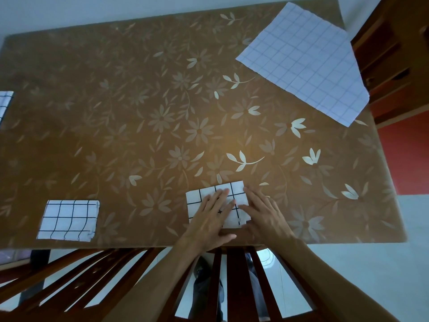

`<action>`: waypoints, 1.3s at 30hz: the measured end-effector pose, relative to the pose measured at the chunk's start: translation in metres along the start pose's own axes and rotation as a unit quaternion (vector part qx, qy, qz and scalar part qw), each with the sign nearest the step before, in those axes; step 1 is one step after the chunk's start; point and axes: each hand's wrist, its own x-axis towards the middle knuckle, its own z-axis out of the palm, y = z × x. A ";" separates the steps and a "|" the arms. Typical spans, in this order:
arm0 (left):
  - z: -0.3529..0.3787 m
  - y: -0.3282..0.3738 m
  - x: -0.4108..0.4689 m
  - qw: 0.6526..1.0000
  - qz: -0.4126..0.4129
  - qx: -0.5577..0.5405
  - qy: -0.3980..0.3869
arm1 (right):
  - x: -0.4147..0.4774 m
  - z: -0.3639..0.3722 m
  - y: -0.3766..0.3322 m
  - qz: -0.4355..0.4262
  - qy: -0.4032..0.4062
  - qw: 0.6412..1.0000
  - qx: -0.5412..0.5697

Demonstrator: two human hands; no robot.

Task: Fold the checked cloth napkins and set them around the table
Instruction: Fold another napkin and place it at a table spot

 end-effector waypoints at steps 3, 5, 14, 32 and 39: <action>0.000 0.000 0.002 1.000 -0.005 0.015 0.015 | -0.002 0.003 0.004 -0.012 -0.005 1.000 0.021; 0.002 -0.001 0.002 0.999 -0.011 0.021 0.032 | -0.002 0.003 0.006 -0.027 0.012 0.999 0.037; 0.000 0.006 0.011 0.995 -0.050 0.007 0.087 | 0.003 -0.007 0.004 -0.028 0.059 0.996 0.060; 0.014 0.009 -0.004 0.988 0.021 0.057 0.143 | -0.002 -0.006 -0.004 -0.023 -0.002 0.995 0.101; 0.003 0.010 -0.019 0.988 0.015 -0.126 0.087 | 0.017 -0.001 -0.038 -0.009 0.072 0.996 0.044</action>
